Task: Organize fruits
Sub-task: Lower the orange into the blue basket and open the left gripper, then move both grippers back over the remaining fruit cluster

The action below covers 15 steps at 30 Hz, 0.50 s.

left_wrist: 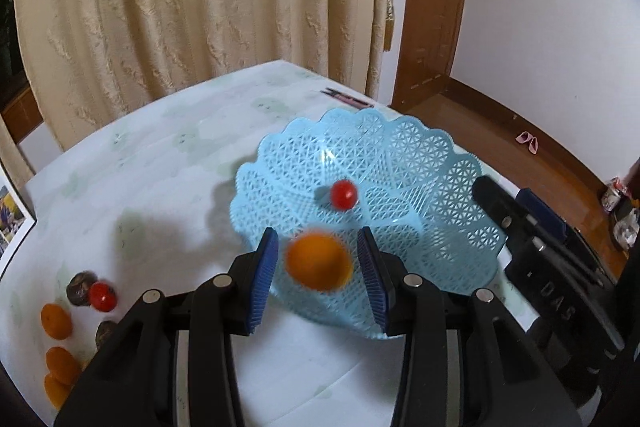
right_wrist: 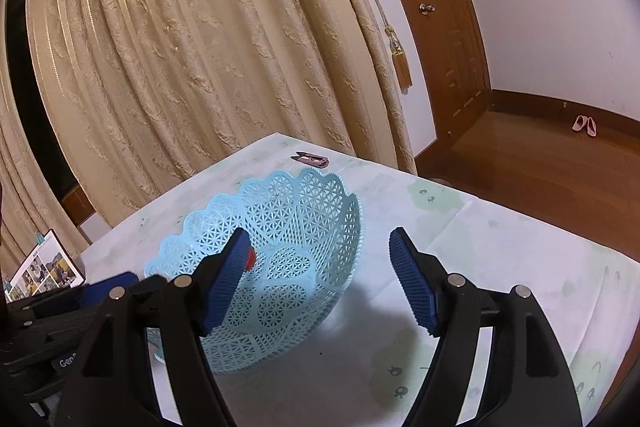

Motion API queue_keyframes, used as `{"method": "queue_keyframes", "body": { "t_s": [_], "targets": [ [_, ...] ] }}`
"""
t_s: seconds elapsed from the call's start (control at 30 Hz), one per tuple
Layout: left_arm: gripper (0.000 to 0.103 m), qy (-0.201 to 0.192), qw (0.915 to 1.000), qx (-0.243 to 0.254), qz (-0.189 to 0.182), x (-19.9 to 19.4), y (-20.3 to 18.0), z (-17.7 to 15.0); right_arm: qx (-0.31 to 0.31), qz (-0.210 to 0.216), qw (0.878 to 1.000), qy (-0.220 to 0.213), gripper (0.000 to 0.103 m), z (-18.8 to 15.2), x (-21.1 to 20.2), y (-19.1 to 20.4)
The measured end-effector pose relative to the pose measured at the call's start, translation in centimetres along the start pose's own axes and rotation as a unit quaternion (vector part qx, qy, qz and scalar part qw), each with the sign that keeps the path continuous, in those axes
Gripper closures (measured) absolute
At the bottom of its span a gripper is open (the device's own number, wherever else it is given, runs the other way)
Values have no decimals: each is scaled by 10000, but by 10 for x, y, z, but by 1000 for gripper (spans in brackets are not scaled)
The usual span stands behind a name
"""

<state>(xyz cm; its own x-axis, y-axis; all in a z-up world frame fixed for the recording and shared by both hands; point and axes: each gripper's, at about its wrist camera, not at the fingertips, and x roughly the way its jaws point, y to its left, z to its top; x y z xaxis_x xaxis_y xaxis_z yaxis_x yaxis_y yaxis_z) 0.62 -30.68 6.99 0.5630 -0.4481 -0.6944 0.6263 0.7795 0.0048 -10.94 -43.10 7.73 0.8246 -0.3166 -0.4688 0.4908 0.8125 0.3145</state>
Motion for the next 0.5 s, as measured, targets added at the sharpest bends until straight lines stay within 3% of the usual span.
{"method": "queue_keyframes", "body": {
  "t_s": [0.1, 0.17, 0.23, 0.5],
  "targets": [
    [31, -139, 9999, -6, 98, -5, 0, 0, -2, -16, 10000, -27, 25, 0, -1, 0],
    [28, -210, 9995, 24, 229, -7, 2, -1, 21, -25, 10000, -40, 23, 0, -1, 0],
    [20, -206, 9993, 16, 323, -7, 6, 0, 33, -43, 10000, -47, 23, 0, -1, -1],
    [13, -355, 9957, 68, 854, -19, 21, -6, -1, -127, 9999, -100, 23, -1, -2, 1]
  ]
}}
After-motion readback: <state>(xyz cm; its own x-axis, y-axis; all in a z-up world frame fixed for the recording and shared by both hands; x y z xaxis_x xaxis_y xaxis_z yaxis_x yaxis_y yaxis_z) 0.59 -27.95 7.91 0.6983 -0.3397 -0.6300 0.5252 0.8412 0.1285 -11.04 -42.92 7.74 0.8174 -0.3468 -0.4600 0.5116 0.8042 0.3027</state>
